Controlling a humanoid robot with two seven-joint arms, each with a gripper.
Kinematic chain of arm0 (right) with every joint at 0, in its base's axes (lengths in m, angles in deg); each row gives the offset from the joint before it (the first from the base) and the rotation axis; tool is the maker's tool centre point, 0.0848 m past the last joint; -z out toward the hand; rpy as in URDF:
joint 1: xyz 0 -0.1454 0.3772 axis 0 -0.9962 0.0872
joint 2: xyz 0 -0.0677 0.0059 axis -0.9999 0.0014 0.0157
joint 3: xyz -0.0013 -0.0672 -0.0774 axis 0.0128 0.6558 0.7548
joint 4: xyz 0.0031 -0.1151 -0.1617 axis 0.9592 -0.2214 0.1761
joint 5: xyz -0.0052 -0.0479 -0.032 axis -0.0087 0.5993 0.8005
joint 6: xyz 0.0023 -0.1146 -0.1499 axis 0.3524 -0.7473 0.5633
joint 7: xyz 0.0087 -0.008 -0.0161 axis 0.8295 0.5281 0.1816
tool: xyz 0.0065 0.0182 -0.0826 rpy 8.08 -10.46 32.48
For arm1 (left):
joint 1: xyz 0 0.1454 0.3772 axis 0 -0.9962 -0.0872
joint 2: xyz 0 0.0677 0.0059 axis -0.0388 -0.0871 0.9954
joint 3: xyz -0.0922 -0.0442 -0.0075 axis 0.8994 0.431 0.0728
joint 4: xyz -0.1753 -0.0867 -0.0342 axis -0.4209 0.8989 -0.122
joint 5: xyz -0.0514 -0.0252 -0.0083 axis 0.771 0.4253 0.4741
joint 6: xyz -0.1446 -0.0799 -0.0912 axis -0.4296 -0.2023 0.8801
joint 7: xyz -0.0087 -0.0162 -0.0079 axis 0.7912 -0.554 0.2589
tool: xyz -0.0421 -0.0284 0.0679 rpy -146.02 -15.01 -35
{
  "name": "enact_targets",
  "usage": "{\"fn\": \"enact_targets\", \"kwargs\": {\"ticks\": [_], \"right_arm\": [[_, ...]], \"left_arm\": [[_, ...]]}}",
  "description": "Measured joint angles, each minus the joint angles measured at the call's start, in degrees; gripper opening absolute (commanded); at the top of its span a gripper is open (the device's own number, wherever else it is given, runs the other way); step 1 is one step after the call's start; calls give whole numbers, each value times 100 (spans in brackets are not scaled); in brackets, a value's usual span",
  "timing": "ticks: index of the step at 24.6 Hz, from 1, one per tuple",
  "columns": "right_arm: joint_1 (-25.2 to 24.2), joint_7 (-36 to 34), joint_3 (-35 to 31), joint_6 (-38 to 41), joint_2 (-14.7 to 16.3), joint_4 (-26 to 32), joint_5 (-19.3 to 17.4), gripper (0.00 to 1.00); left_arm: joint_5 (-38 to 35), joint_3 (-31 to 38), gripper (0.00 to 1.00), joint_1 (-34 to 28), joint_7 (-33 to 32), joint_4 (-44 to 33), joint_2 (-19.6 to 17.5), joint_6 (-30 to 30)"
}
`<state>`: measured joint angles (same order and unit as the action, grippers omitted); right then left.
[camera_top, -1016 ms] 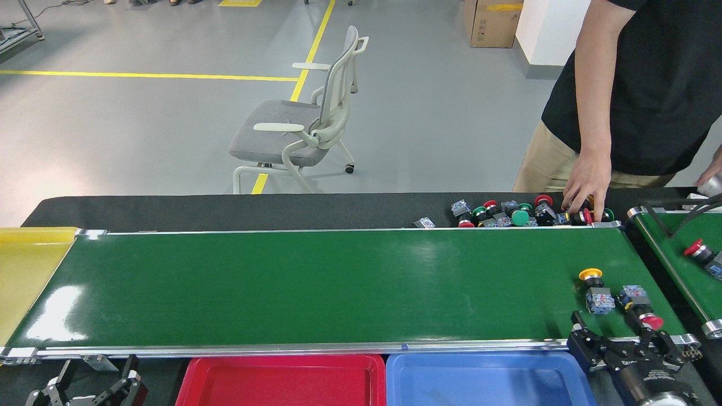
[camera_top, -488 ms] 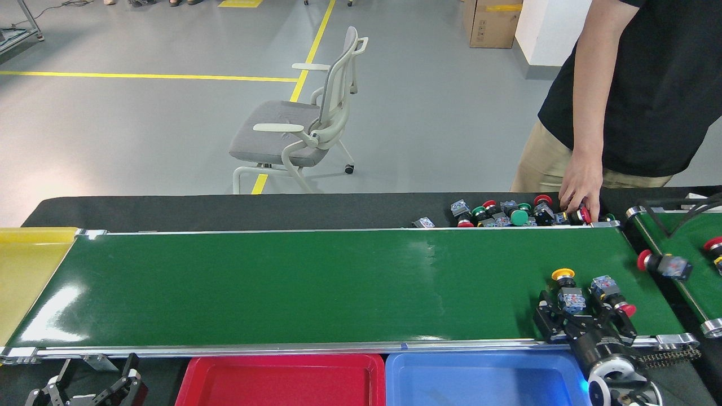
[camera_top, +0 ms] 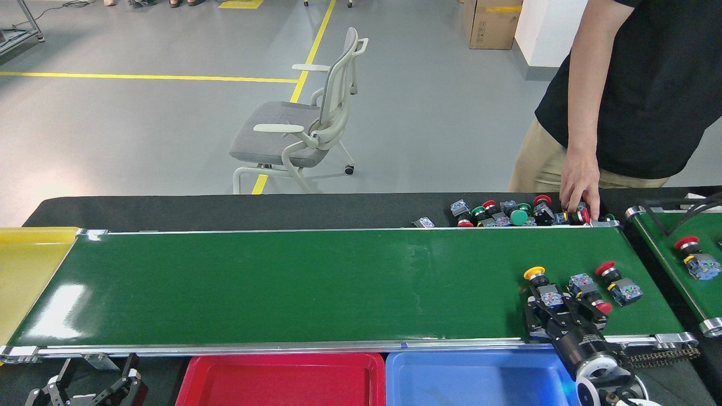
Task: Pick switch part from conveyor to tray
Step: 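Reach the right gripper to a switch part on the belt and grasp it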
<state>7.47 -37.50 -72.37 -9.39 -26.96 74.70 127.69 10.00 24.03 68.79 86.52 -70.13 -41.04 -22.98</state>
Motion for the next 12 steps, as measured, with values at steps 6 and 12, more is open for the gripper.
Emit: {"fn": "enact_targets", "kwargs": {"ticks": [6, 12], "right_arm": [[-208, -254, 1562, 1930, -8, 918, 139, 28], [-210, -336, 2670, 2095, -1017, 736, 1047, 100]], "left_arm": [[0, 5, 100, -2, 3, -2, 0, 27], [0, 16, 100, 10, 15, 2, -1, 74]]}}
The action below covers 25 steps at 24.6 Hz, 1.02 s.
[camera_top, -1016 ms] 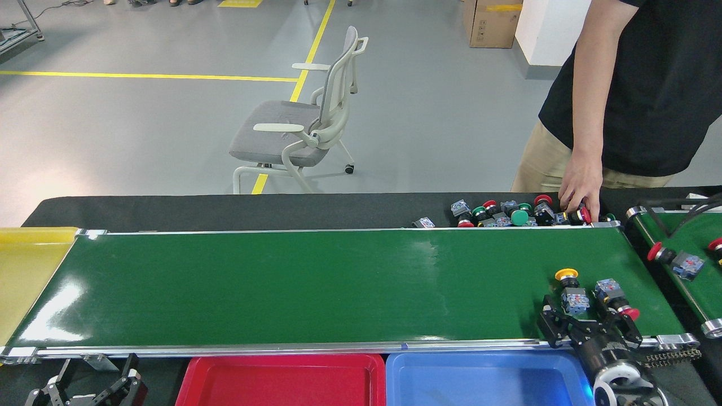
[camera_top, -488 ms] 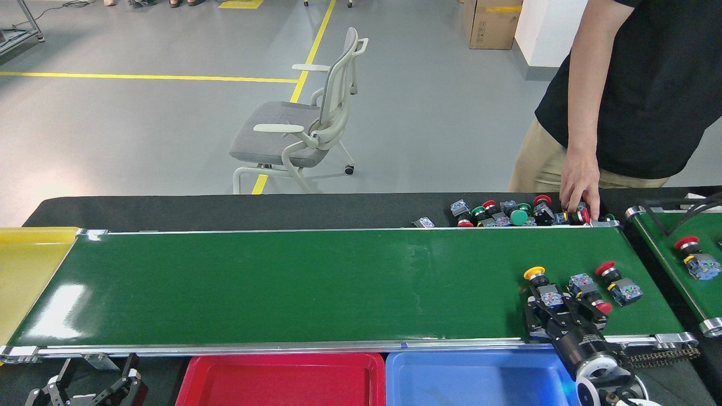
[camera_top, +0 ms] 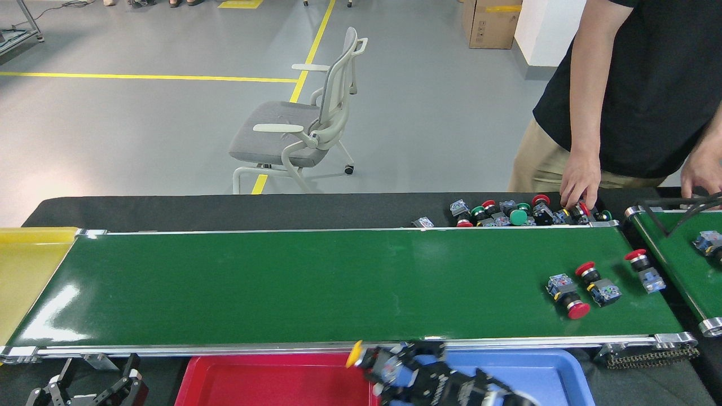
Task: Pick switch part from conveyor to tray
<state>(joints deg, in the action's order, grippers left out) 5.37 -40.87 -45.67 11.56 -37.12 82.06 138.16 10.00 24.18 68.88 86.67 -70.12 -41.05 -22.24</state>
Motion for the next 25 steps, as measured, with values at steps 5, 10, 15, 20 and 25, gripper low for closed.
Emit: {"fn": "enact_targets", "kwargs": {"ticks": [5, 10, 15, 20, 25], "right_arm": [[-77, -17, -333, -61, 88, 162, -105, 100], [-1333, -30, -2884, -379, 198, 1011, -667, 93], [-2081, -604, -4603, -1642, -421, 1152, -745, 94], [-2219, -764, -4762, -2189, -422, 1083, -817, 95], [-1717, -269, -4145, -2400, -422, 1045, -670, 95]], "left_arm": [[0, 2, 100, 11, 1, -14, -20, 6], [0, -3, 100, -22, 1, -19, -20, 8], [0, 2, 100, -20, -13, -19, -19, 12], [-1, 12, 100, 18, -20, -4, -18, 12], [-2, 13, 100, 101, -27, 0, -15, 16]]}}
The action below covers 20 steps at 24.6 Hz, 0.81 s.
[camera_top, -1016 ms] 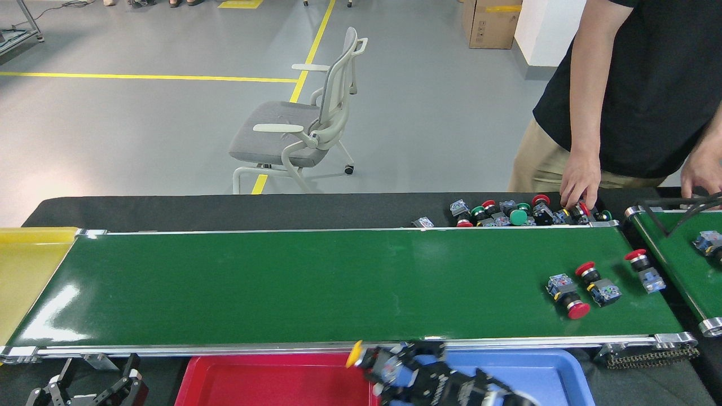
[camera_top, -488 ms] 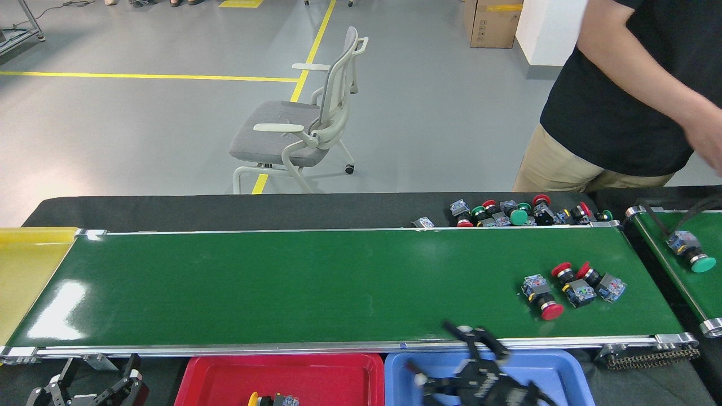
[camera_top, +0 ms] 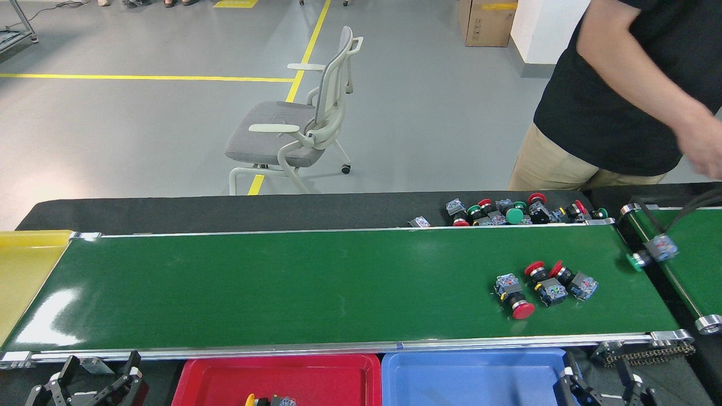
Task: Pick switch part from conveyor to tray
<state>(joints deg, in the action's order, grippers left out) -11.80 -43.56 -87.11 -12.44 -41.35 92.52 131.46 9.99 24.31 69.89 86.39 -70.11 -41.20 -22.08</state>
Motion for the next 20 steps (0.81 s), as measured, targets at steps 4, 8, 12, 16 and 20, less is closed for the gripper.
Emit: {"fn": "enact_targets", "kwargs": {"ticks": [4, 8, 12, 16, 20], "right_arm": [[358, 361, 622, -422, -65, -69, 453, 96], [879, 610, 1362, -1215, -16, -530, 543, 97], [1416, 707, 1639, -1605, 2, -1146, 560, 91], [1710, 801, 1930, -1811, 41, -1560, 562, 29], [1728, 830, 2150, -1836, 147, -1557, 545, 2]], "left_arm": [[0, -24, 100, 64, -2, 2, 4, 2], [-5, -41, 100, 97, -2, 1, 4, 45], [-21, -41, 100, 147, -3, 22, 5, 116], [-26, -42, 100, 205, -3, 106, 20, 124], [-29, -43, 100, 229, -3, 111, 21, 135]]}}
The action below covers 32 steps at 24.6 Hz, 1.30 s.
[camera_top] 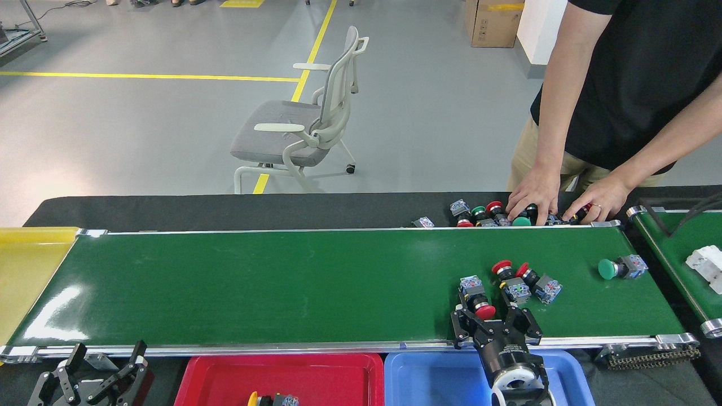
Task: Pick switch part from conveyor to tray
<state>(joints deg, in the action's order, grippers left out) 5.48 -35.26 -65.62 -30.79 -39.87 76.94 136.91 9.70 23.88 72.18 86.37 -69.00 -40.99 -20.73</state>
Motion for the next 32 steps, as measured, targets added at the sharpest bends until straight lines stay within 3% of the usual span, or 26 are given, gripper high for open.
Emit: {"fn": "enact_targets", "kwargs": {"ticks": [6, 9, 10, 12, 16, 20, 24, 28, 30, 32], "right_arm": [[-86, 31, 927, 119, 111, 502, -3, 2], [-261, -86, 1574, 715, 497, 1045, -6, 4], [-294, -139, 1722, 1074, 612, 1176, -6, 19], [-301, -202, 1919, 1828, 675, 1282, 34, 100], [-336, -219, 2250, 2672, 679, 1299, 172, 100], [-429, -227, 1979, 2769, 671, 1375, 77, 100], [-1320, -378, 387, 2296, 607, 1793, -376, 100], [-2121, -1118, -1325, 2056, 448, 1775, -999, 100], [-2321, -1311, -1835, 1960, 328, 1735, -1107, 99], [-2341, -1354, -1916, 1703, 86, 1728, -1095, 99]], "left_arm": [[-3, -1, 100, 1, 0, 2, 67, 8], [-3, -1, 100, 1, 0, 3, 67, 8], [-3, 0, 100, 1, 0, 3, 67, 8], [-3, 0, 100, 1, 0, 3, 66, 8], [-4, -1, 100, 0, 0, 3, 66, 12], [-4, -2, 100, -25, 0, -25, 68, 14], [-4, 17, 100, -82, -3, -37, 75, 163], [-9, 32, 100, -106, -9, -38, 75, 421], [-10, 39, 100, -101, -10, -35, 75, 441], [-11, 39, 100, -83, -11, -18, 75, 470]]}}
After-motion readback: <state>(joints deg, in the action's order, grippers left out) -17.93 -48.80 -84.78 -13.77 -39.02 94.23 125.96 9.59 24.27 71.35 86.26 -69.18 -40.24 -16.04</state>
